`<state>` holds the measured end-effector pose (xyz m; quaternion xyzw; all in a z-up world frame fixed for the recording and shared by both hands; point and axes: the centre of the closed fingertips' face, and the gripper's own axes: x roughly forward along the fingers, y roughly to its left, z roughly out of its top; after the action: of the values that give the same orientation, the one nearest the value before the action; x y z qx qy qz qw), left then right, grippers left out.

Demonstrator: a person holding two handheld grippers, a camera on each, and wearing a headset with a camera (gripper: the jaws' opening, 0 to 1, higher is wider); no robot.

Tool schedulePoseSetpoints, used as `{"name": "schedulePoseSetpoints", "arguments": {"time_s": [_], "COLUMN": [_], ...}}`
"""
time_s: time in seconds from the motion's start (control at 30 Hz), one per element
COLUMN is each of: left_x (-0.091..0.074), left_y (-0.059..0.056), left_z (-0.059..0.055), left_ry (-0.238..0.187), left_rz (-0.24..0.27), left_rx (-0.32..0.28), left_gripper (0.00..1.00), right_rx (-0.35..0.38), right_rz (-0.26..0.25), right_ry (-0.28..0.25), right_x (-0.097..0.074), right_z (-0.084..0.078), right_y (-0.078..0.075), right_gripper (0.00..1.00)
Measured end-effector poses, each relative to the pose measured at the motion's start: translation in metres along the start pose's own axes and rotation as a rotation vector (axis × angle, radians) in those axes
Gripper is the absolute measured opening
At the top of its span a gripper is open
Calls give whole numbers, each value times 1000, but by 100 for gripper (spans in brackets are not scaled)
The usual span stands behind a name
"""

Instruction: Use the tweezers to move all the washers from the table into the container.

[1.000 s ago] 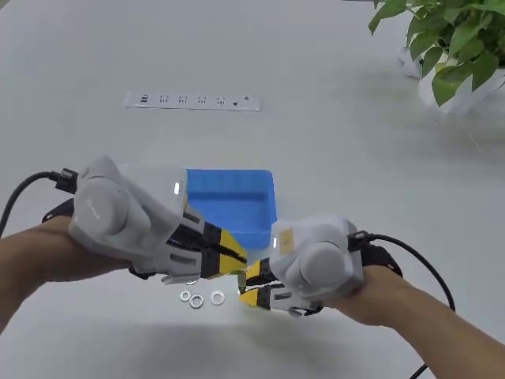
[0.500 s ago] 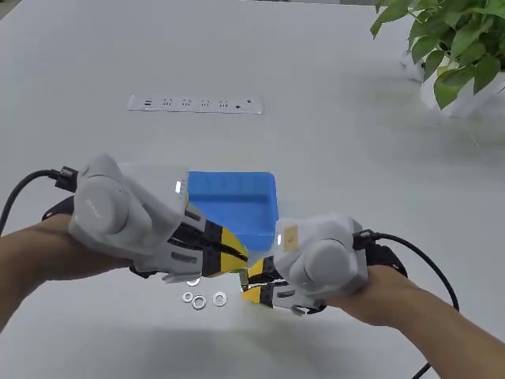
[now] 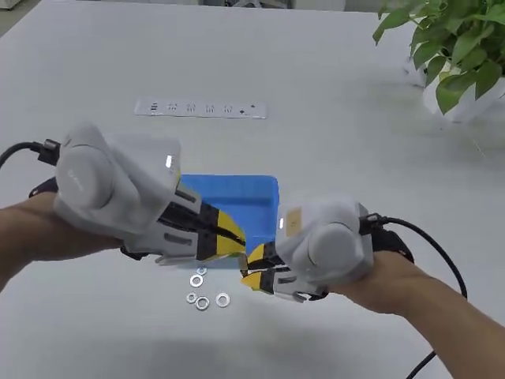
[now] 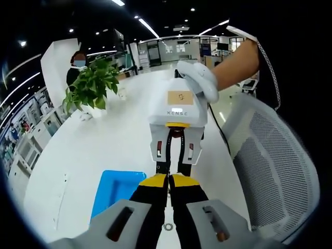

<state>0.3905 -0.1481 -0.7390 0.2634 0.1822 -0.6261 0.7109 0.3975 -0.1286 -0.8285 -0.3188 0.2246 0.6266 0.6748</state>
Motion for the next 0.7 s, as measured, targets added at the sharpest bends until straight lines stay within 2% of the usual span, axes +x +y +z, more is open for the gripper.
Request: {"name": "schedulePoseSetpoints", "arguments": {"time_s": [0.27, 0.5, 0.7], "left_x": [-12, -17, -19], "left_y": [12, 24, 35], "left_z": [17, 25, 26], "left_ry": [-8, -12, -10], "left_rz": [16, 30, 41], "left_rx": [34, 57, 70], "left_gripper": [6, 6, 5], "right_rx": [-12, -29, -38], "right_rz": [-36, -60, -72], "right_ry": [-22, -26, -31], "right_x": [-10, -15, -15], "right_z": [17, 26, 30], "right_y": [-14, -31, -44], "right_gripper": [10, 10, 10]}}
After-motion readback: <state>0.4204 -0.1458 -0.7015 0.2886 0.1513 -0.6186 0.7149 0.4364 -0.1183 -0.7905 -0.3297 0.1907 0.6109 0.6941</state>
